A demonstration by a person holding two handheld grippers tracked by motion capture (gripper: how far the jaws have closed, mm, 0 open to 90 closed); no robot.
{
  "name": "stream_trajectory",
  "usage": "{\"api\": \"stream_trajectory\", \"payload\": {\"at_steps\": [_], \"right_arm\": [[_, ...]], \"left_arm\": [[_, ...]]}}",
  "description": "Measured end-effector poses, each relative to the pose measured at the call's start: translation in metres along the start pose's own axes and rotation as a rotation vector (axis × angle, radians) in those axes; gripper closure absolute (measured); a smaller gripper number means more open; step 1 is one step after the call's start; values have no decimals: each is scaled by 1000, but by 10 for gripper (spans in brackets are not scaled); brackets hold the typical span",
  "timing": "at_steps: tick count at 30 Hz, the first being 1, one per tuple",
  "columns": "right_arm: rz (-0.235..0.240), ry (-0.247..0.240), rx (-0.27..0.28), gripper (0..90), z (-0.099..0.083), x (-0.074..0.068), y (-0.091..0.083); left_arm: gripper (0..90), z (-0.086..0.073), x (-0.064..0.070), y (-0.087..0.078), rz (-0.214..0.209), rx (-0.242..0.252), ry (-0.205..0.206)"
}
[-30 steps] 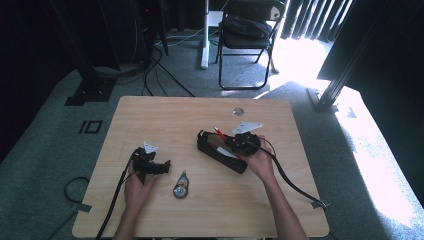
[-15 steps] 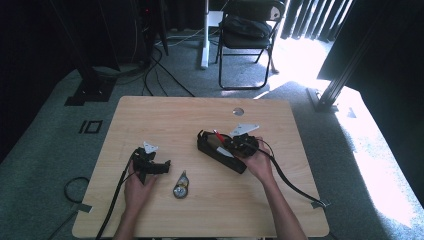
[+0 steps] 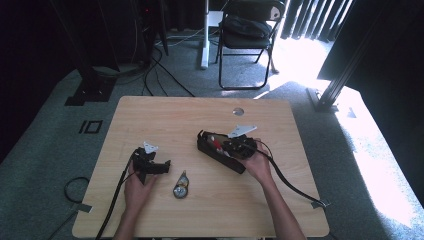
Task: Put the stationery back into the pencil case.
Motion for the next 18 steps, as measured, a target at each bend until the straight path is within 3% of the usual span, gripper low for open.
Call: {"api": "stream_trajectory", "payload": {"at_steps": [8, 18], "right_arm": [[-18, -6, 14, 750, 2, -1, -6], [-45, 4, 72, 645, 7, -6, -28]], "left_arm": [[54, 0, 0, 0, -1, 1, 0], [54, 0, 0, 0, -1, -4, 3]]}}
Point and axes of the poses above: each handheld gripper's, and its own axes: y roughly forward along the jaws, z roughly out of its top, x roughly to its right, the point moved 6 cm from there along y, roughly forward along the jaws, and after that the axes turned 11 degrees about -z, right-handed, at the moved point
